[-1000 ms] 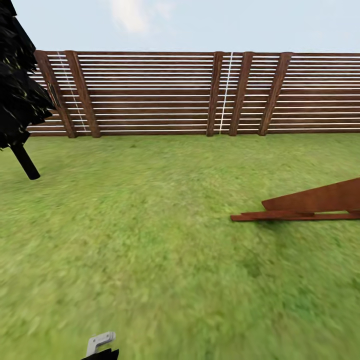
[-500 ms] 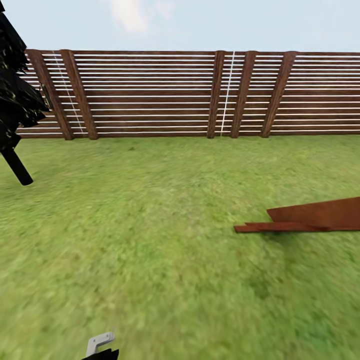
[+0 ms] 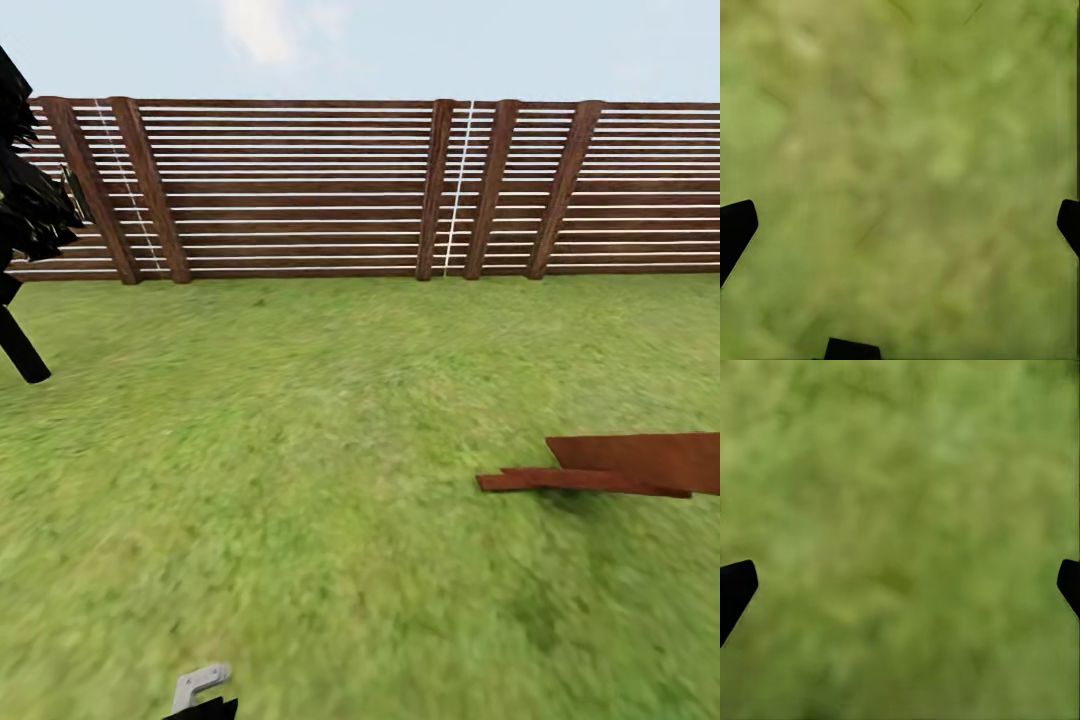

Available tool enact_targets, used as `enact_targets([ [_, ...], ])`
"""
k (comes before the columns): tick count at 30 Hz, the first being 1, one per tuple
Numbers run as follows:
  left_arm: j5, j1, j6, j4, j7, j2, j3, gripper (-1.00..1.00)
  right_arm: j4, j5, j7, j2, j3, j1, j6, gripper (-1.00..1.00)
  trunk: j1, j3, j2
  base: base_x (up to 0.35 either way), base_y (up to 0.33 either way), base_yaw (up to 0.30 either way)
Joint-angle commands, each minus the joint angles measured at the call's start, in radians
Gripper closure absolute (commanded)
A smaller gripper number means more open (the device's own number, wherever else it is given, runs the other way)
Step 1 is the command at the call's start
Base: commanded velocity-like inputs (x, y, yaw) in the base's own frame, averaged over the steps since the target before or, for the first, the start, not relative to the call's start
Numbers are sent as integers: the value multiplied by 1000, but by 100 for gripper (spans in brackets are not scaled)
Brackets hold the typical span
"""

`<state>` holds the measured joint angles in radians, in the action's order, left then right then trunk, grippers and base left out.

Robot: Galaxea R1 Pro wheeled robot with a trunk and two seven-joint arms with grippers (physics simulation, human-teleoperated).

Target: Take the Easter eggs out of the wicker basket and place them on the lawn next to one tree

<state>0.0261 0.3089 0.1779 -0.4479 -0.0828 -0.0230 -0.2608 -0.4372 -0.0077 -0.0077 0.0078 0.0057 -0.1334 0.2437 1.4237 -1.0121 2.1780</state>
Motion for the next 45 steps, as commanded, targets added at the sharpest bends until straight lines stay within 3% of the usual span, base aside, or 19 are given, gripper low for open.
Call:
enact_targets([
  [1, 0, 0, 0, 0, 0, 0, 0, -100, 0, 0, -1, 1, 0, 0, 0, -100, 0, 0, 0, 339, 0, 140],
  [45, 0, 0, 0, 0, 0, 0, 0, -100, 0, 0, -1, 1, 0, 0, 0, -100, 0, 0, 0, 339, 0, 289],
])
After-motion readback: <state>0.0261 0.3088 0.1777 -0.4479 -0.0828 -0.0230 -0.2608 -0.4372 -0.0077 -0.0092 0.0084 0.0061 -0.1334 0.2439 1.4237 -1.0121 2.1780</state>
